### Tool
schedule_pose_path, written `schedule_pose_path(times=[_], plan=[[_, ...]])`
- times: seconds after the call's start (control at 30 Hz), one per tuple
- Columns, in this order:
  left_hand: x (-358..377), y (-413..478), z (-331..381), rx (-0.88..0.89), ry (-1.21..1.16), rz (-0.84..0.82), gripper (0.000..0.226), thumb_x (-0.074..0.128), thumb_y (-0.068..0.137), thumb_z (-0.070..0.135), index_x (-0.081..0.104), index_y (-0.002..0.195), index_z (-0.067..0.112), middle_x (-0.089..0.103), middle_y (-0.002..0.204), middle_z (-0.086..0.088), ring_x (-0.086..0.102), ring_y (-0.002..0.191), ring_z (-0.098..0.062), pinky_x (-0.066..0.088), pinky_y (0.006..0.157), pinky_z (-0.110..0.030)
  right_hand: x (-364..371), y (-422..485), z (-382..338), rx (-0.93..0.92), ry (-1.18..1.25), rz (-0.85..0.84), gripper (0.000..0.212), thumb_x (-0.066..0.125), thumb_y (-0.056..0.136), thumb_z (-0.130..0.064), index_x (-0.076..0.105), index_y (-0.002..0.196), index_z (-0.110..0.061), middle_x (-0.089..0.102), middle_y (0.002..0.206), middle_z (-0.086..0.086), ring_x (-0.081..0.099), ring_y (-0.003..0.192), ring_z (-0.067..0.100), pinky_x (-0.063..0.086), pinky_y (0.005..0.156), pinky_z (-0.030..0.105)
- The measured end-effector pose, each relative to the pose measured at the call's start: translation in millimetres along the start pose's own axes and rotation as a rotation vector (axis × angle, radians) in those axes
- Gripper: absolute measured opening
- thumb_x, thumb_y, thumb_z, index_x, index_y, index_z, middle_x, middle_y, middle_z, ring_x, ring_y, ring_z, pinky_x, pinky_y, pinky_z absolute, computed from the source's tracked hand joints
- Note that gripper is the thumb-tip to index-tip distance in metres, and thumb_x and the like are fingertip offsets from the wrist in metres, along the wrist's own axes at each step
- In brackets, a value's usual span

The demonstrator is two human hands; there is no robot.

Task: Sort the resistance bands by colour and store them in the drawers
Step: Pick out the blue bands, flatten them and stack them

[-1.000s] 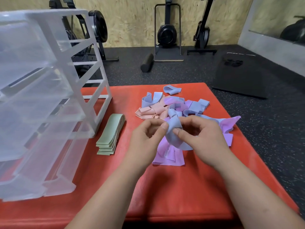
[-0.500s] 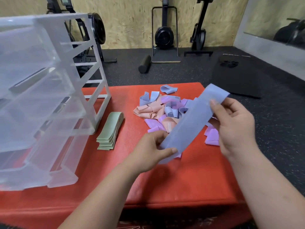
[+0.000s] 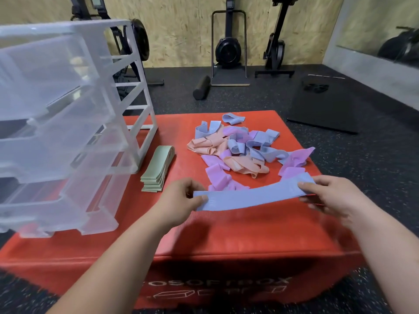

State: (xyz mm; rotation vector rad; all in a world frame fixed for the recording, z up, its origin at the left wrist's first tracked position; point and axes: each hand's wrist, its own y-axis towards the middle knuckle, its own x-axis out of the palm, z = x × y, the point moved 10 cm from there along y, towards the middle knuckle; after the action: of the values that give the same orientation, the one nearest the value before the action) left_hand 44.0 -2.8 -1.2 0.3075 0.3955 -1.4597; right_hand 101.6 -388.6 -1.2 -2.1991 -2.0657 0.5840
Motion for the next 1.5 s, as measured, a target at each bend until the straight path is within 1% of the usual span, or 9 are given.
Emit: schedule_pose_path(times=[0.1, 0.2, 0.43, 0.67, 0.9, 1.07, 1.2, 1.33, 1.5], plan=[[-13.8, -1.9, -8.1, -0.026, 0.072, 0.05, 0.015, 0.08, 0.075, 0.027, 0.074, 0.088, 0.023, 0.077, 0.081, -0.004, 0.067, 0.068, -0.017, 0.06, 0.07, -0.044, 0.4, -3.7, 10.4, 0.021, -0.157, -0.045, 0.016, 0.079, 0.091, -0.014, 0.076, 0.1, -0.001, 0.073, 0.072, 0.009, 0.067, 0.058, 0.014, 0.044, 0.051, 0.023], [-15.2, -5.1, -17.3, -0.059, 0.211, 0.024, 0.014, 0.081, 0.079, 0.024, 0.071, 0.088, 0.026, 0.075, 0.079, -0.003, 0.065, 0.064, -0.017, 0.055, 0.063, -0.037, 1.9, -5.9, 16.0, -0.009, -0.43, -0.059, 0.015, 0.082, 0.088, -0.013, 0.074, 0.085, -0.001, 0.066, 0.058, 0.009, 0.049, 0.04, 0.009, 0.033, 0.042, 0.019], [-7.6, -2.2, -32.5, -0.073, 0.526, -0.07, 0.017, 0.074, 0.089, 0.012, 0.067, 0.095, 0.026, 0.073, 0.079, 0.004, 0.067, 0.07, -0.012, 0.044, 0.057, -0.021, 17.9, 3.2, 30.0, -0.029, -0.875, -0.103, 0.013, 0.084, 0.078, -0.022, 0.075, 0.073, -0.013, 0.075, 0.062, 0.002, 0.068, 0.053, 0.016, 0.054, 0.061, 0.029], [-10.0, 5.8, -32.7, -0.037, 0.646, -0.089, 0.02, 0.078, 0.086, 0.027, 0.066, 0.102, 0.026, 0.072, 0.078, 0.006, 0.068, 0.075, -0.012, 0.053, 0.066, -0.03, 17.3, 7.7, 13.5, -0.067, -1.105, -0.044, 0.021, 0.089, 0.062, -0.037, 0.073, 0.071, -0.026, 0.073, 0.068, -0.013, 0.07, 0.071, 0.009, 0.059, 0.071, 0.031], [-18.0, 22.9, -15.4, 0.043, 0.694, 0.032, 0.028, 0.076, 0.087, 0.043, 0.061, 0.109, 0.034, 0.07, 0.085, 0.013, 0.064, 0.085, -0.012, 0.054, 0.075, -0.035, 36.4, 19.0, -26.9, -0.267, -0.995, 0.095, 0.02, 0.082, 0.081, -0.045, 0.069, 0.092, -0.035, 0.07, 0.095, -0.011, 0.065, 0.091, 0.017, 0.052, 0.081, 0.033], [-11.4, 41.0, 5.3, 0.101, 0.604, 0.149, 0.024, 0.074, 0.086, 0.038, 0.064, 0.107, 0.034, 0.069, 0.089, 0.015, 0.065, 0.084, -0.014, 0.054, 0.076, -0.034, 78.2, 33.9, -60.9, -0.502, -0.822, 0.115, 0.022, 0.077, 0.087, -0.042, 0.071, 0.108, -0.038, 0.068, 0.104, -0.011, 0.065, 0.096, 0.015, 0.054, 0.086, 0.038], [0.7, 56.8, 16.5, 0.139, 0.559, 0.198, 0.021, 0.073, 0.089, 0.037, 0.066, 0.108, 0.033, 0.069, 0.092, 0.015, 0.066, 0.086, -0.012, 0.055, 0.078, -0.035, 108.4, 56.8, -70.1, -0.613, -0.842, 0.113, 0.03, 0.067, 0.094, -0.043, 0.069, 0.123, -0.035, 0.065, 0.128, -0.004, 0.056, 0.123, 0.025, 0.047, 0.104, 0.046], [9.0, 71.3, 15.7, 0.155, 0.513, 0.202, 0.02, 0.072, 0.089, 0.038, 0.066, 0.108, 0.034, 0.067, 0.09, 0.017, 0.066, 0.083, -0.011, 0.057, 0.078, -0.038, 128.7, 87.5, -58.2, -0.565, -0.945, 0.06, 0.047, 0.057, 0.099, -0.053, 0.062, 0.141, -0.031, 0.053, 0.153, -0.002, 0.04, 0.14, 0.032, 0.033, 0.117, 0.046], [18.7, 81.7, 13.9, 0.165, 0.516, 0.173, 0.022, 0.071, 0.091, 0.038, 0.066, 0.113, 0.034, 0.067, 0.095, 0.016, 0.066, 0.086, -0.012, 0.056, 0.082, -0.039, 137.6, 110.2, -41.2, -0.486, -1.058, 0.015, 0.055, 0.04, 0.103, -0.063, 0.054, 0.148, -0.034, 0.039, 0.164, -0.004, 0.029, 0.146, 0.029, 0.031, 0.12, 0.049]])
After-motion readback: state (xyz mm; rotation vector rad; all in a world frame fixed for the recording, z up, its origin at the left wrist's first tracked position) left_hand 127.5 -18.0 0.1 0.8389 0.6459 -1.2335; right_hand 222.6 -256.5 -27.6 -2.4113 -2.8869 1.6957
